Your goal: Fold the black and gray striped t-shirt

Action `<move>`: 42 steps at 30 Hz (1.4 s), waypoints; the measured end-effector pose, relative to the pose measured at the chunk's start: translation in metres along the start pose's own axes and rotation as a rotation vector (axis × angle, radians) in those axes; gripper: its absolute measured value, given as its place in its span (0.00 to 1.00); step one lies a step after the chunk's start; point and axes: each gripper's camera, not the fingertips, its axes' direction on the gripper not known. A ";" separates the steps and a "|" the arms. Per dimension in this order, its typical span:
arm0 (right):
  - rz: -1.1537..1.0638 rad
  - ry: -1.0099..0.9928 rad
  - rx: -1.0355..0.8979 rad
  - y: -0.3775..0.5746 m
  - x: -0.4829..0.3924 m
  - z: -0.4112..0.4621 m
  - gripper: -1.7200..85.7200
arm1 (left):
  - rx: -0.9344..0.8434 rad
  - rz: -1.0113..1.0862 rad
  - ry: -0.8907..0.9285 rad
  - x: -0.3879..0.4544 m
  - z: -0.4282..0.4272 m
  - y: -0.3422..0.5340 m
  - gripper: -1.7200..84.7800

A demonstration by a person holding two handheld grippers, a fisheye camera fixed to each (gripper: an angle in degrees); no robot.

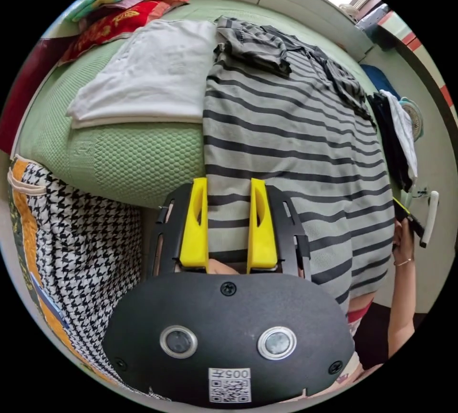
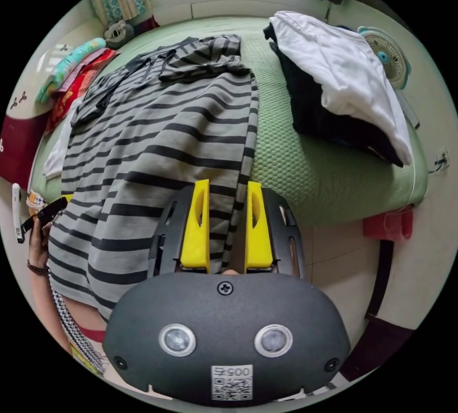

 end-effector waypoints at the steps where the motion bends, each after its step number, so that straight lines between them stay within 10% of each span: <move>1: -0.035 0.019 -0.004 0.002 -0.005 -0.001 0.09 | -0.015 0.021 -0.005 0.002 -0.002 0.001 0.14; 6: -0.256 -0.012 -0.018 0.003 -0.010 -0.007 0.01 | 0.047 0.091 0.021 0.006 -0.032 0.004 0.05; 18: 0.053 -0.068 0.150 -0.093 0.041 -0.058 0.04 | 0.216 0.027 0.029 -0.006 -0.083 -0.048 0.14; 42: 0.015 0.047 0.096 0.082 0.049 0.024 0.13 | 0.110 0.041 -0.017 -0.010 -0.026 0.141 0.21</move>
